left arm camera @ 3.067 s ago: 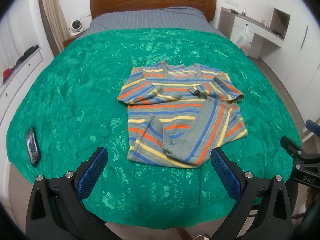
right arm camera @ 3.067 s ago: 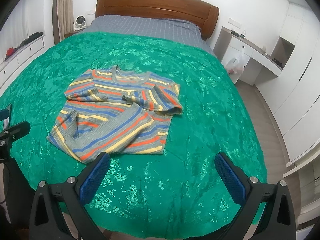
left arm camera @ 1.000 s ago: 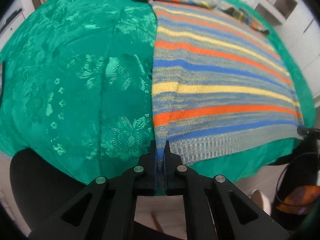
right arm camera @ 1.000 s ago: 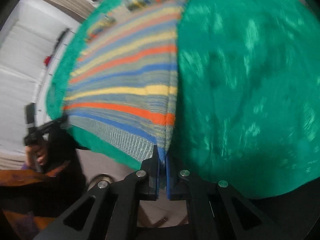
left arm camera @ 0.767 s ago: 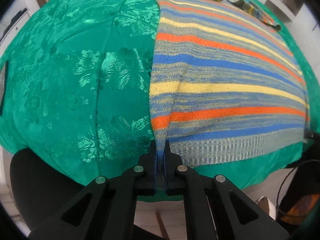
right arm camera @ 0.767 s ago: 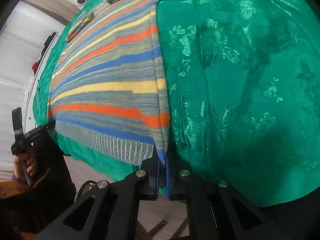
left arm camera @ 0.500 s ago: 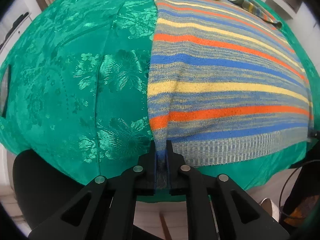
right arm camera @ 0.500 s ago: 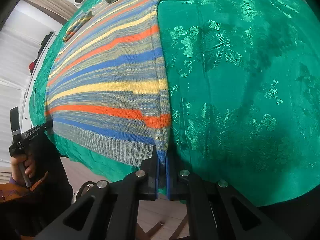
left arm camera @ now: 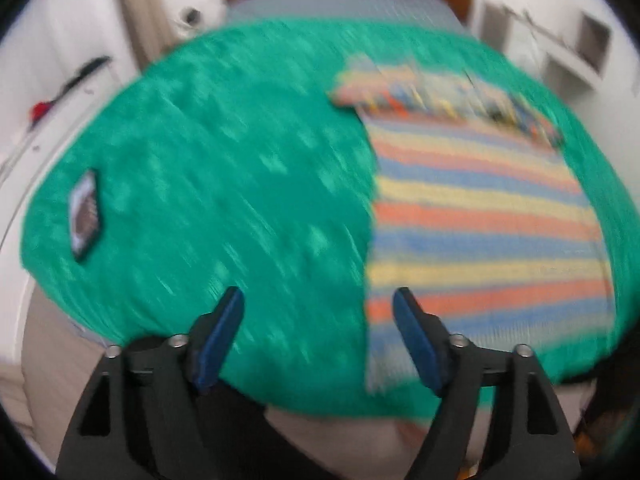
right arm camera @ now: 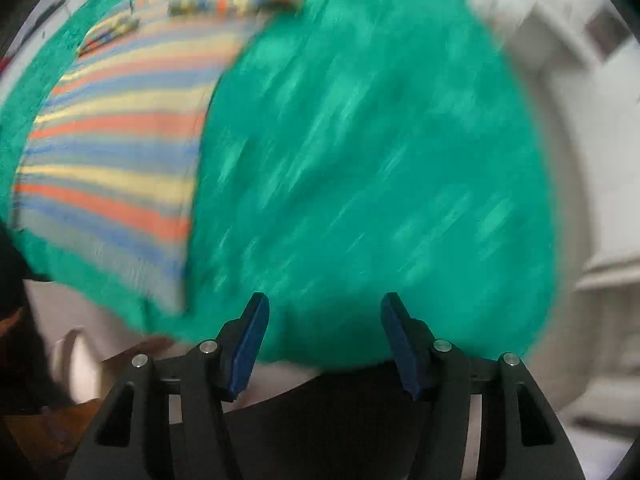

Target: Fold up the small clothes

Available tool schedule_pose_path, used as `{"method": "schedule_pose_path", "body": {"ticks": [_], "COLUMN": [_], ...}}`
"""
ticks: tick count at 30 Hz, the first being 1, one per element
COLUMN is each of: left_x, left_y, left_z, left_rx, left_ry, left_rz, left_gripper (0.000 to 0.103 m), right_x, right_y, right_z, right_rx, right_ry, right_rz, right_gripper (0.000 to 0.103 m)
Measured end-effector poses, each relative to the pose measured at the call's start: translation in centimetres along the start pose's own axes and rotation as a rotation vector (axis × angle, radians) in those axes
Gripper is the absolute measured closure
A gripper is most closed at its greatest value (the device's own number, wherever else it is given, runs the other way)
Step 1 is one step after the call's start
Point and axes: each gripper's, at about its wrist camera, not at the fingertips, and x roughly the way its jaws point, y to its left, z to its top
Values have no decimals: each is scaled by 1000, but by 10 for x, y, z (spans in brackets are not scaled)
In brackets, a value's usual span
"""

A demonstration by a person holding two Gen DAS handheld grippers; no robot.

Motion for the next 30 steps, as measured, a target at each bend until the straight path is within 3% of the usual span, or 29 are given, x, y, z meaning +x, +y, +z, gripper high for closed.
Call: {"method": "schedule_pose_path", "body": {"ticks": [3,6,11,14,17,18,19,20,25,30], "left_x": [18,40,56,55,58,59,60,62,65,66], "left_y": [23,30,36,40,38,37,38,39,44,47], "left_z": [15,11,-15,-11,-12,-12,-12,-12,-13,-14], "left_rx": [-108,-157,-183,-200,-185,-183,-185,-190,-219,-245], "left_ry": [-82,-109,-99,-101,-88,-80,-74,-68,-50,-40], "left_rz": [36,86,120,103,114,115,114,108,100,98], "left_gripper": [16,16,16,16,16,16,16,16,16,16], "right_x": [-33,-33,26,63,91,104,109,116,87,75], "right_y": [4,43,132,174,186,183,176,165,76,-52], "right_z": [63,132,214,246,269,277,280,286,277,241], "right_rx": [-67,-198,-394,-407,-328,-269,-233,-177,27,259], "right_ry": [-151,-252,-244,-269,-306,-304,-295,-273,-359,-374], "right_rz": [-19,60,254,240,218,220,234,259,245,178], "right_gripper": [29,22,23,23,24,26,50,92,95,95]}}
